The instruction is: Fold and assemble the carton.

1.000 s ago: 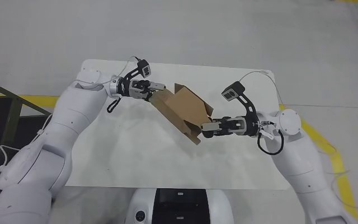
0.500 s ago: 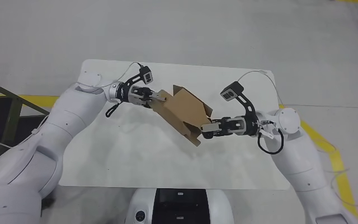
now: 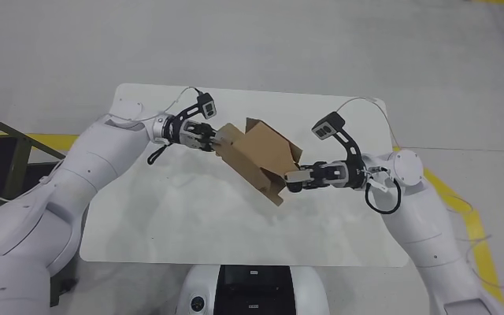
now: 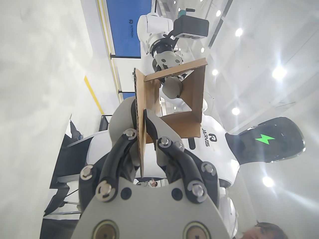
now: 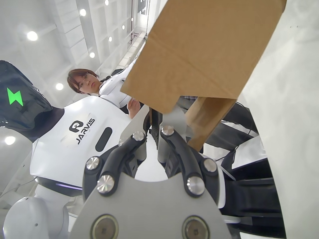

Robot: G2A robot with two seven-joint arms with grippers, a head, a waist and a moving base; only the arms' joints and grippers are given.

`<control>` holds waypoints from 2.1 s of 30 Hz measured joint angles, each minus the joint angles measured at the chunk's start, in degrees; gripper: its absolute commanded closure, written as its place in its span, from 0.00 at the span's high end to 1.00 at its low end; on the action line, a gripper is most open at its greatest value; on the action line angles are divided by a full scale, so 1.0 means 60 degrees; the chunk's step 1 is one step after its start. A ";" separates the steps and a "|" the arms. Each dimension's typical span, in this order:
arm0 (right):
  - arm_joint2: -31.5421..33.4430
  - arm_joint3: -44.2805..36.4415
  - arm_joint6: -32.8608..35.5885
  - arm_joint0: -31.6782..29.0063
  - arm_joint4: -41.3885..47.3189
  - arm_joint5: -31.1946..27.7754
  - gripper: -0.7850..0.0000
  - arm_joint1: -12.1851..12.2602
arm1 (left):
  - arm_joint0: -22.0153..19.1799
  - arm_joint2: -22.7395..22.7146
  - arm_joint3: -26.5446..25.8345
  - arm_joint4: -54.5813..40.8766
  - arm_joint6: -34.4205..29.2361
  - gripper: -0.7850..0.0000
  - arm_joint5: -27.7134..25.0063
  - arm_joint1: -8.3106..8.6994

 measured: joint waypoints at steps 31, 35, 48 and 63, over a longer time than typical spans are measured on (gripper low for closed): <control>0.0859 -0.0324 -0.2232 -0.0705 -0.0941 -0.0422 1.00 0.0128 | 0.0811 -0.2179 0.1693 -0.1694 0.0000 0.00 -0.0001 -0.0247; 0.0773 -0.0364 -0.2831 -0.0840 -0.1074 -0.0437 0.89 0.0099 | 0.0985 -0.2413 0.1643 -0.1527 0.0000 0.00 -0.0001 -0.0311; 0.0578 -0.0123 -0.4014 -0.0826 -0.1226 -0.0214 0.50 0.0009 | 0.1339 -0.2931 0.1524 -0.1286 0.0000 0.00 0.0000 -0.0446; 0.0022 -0.0037 -0.4466 -0.0663 -0.1259 -0.0071 0.00 -0.0152 | 0.1384 -0.3190 0.1523 -0.1061 0.0000 0.00 0.0001 -0.0571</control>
